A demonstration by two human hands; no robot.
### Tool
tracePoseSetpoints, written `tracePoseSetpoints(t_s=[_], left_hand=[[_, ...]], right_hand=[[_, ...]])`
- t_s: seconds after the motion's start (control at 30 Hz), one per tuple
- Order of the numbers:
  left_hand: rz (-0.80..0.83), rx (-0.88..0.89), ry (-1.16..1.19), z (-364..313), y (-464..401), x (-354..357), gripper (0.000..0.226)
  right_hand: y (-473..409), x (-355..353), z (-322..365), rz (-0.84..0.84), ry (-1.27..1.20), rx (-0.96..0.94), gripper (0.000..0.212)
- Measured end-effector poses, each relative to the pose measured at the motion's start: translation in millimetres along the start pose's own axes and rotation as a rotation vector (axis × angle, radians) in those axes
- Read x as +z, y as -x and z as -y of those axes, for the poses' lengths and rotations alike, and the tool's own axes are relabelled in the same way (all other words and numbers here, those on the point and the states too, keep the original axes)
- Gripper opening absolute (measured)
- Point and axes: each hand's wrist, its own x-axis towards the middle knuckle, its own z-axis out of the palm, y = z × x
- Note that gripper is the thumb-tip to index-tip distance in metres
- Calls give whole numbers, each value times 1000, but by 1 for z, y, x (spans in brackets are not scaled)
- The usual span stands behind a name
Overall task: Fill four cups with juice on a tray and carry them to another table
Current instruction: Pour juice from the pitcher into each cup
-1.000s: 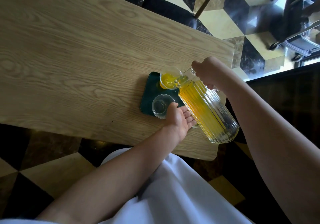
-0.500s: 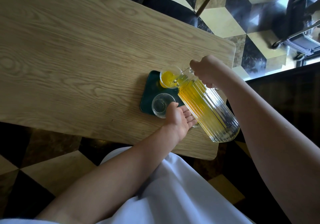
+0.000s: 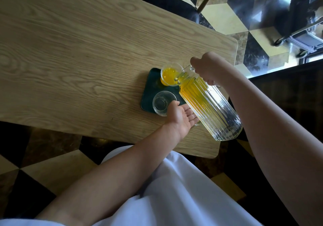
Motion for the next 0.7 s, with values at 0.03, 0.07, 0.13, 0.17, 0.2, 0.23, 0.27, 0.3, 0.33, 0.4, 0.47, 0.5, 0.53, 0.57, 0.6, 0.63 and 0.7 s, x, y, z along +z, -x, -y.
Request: tracePoseSetpoints(t_s=[0.03,0.07,0.13,0.17,0.2,0.23,0.27,0.3,0.33,0.4,0.47,0.5,0.53,0.57,0.6,0.63,0.7], left_hand=[[4,-1,9,1,-1,-1,64],[7,0,19,1,-3,-1,64],[12,5,28,2,-4,-2,64],[11,9,30,2,-5,-2,63],[12,14,30,2,-4,-1,63],[14,17,23,2,-5,-1,63],[12,20,9,2,-6,-2,62],[3,22,-5,2,-8,-4,60],[-4,25,-14,2,-11,-6,58],[-18,35,-35,1,-16,-10,58],[-39,43,-55,1,-17,-11,62],[-42,53,-69,1,-15,-10,62],[-44,66,-84,2,-15,-10,62],[-48,81,-103,2,-14,-10,62],[-54,100,-126,3,-13,-10,62],[-59,119,-145,4,-12,-9,61],[-64,148,-179,4,-10,-9,56]], right_hand=[[1,0,0,-3,-5,-7,39],[1,-1,-1,-9,-14,-15,39],[3,0,-1,-19,-22,-22,38],[3,1,-1,-17,-15,-22,38],[4,1,-1,-2,-2,-19,37],[5,0,-2,28,12,-13,36],[6,0,-3,45,13,-16,36],[7,-2,-4,33,-10,-38,35],[8,-2,-7,1,-44,-79,36],[12,-4,-11,-46,-81,-140,36],[16,-4,-14,-54,-101,-156,36],[18,-4,-15,-53,-109,-161,36],[19,-4,-16,-50,-111,-160,37],[19,-5,-17,-50,-116,-159,37],[21,-5,-18,-59,-127,-163,37],[24,-7,-20,-69,-139,-168,37],[29,-9,-24,-89,-165,-168,38]])
